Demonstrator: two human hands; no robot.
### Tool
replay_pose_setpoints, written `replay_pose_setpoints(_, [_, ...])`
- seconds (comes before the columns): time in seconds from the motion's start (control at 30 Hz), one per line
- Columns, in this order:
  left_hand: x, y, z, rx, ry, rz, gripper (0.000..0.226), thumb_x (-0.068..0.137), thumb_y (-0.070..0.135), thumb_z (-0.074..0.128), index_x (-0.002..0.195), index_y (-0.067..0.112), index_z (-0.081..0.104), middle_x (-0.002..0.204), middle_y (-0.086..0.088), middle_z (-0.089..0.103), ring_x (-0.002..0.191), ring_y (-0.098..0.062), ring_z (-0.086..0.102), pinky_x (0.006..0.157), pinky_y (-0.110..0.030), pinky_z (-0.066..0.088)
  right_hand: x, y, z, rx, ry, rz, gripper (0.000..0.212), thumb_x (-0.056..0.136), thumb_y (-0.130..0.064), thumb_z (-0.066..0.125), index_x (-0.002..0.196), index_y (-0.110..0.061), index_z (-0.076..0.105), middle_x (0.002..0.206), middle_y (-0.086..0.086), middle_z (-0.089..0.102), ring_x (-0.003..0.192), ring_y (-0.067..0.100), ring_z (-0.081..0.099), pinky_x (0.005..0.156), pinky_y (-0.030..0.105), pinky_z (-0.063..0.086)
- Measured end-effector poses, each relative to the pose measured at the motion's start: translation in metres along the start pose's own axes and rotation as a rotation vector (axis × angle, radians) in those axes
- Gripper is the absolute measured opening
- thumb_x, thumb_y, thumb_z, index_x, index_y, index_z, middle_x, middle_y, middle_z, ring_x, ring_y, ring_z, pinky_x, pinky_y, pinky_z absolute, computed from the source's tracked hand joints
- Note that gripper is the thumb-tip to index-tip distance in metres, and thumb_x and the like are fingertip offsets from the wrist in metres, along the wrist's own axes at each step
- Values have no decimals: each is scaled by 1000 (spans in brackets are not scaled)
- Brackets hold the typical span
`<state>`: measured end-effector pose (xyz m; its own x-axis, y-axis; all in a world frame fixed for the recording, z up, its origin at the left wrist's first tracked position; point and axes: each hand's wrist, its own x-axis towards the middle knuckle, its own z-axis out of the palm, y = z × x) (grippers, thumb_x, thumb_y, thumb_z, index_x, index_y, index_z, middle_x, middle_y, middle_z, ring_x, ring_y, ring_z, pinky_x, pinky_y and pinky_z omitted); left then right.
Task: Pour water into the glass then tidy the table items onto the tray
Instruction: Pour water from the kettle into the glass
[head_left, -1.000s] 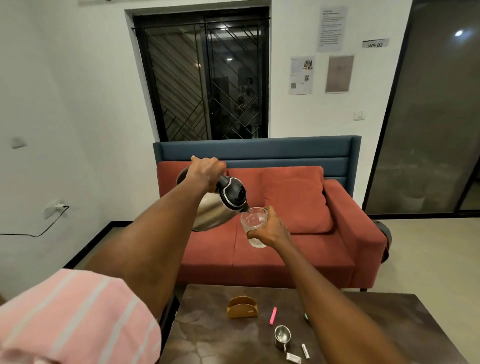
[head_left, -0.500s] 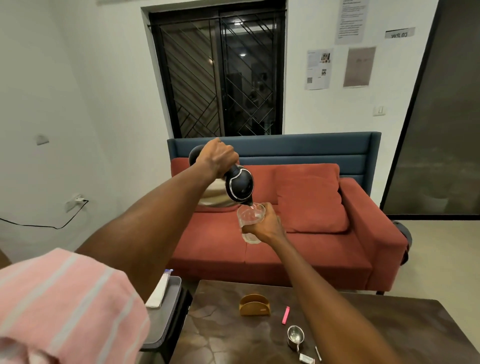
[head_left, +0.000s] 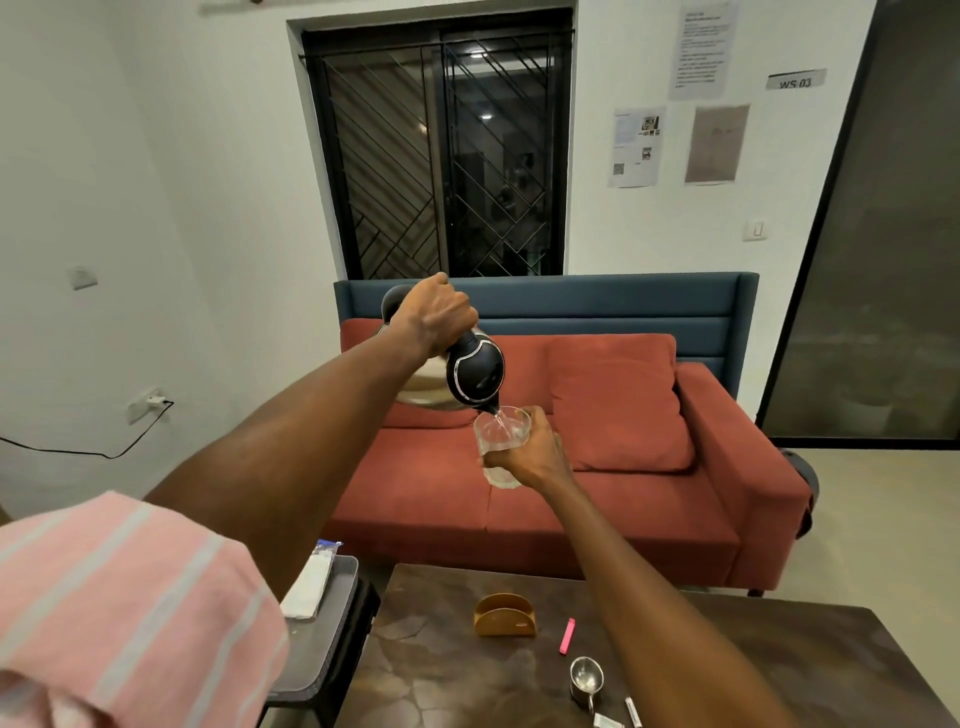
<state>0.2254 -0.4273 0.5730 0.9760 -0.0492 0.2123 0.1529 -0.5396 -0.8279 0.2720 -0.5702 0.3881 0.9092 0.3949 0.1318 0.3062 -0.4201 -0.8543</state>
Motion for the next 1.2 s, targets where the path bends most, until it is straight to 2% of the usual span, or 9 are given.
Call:
replay_pose_setpoints(0.5, [2,7,-5,10,57,29,8,90,27,62,95,22,65,94,3,71,88,-19,65,86,-31,39,-5,7,-8,-1,18,16,93,41,-49,87,121,-31,45,118,-6,63,105,24,60,77,33,46])
replay_pose_setpoints(0.67, [4,6,-7,4,65,23,5,89,24,62,92,23,66,93,4,71,89,-19,66,86,-32,39,-5,6,-10,12,36,13,89,40,-49,88,117,-32,46,115,-7,64,103,22,62,78,33,48])
replay_pose_setpoints(0.83, [4,5,-11,2,75,20,6,90,23,59,90,24,65,93,4,70,90,-18,65,86,-31,38,-3,5,-12,4,42,16,92,42,-49,88,121,-32,45,118,-5,63,105,23,60,77,32,44])
replay_pose_setpoints(1.0, [4,5,-14,26,89,23,8,91,23,58,92,23,66,94,3,70,91,-18,64,87,-31,38,-5,4,-14,-2,47,32,94,39,-52,87,120,-33,44,117,-7,63,105,23,61,82,35,49])
replay_pose_setpoints(1.2, [2,6,-17,6,93,13,7,91,23,58,91,23,65,94,3,70,91,-18,65,87,-31,38,-9,4,-18,-5,46,48,93,36,-57,84,117,-34,46,115,-8,63,104,22,61,76,32,43])
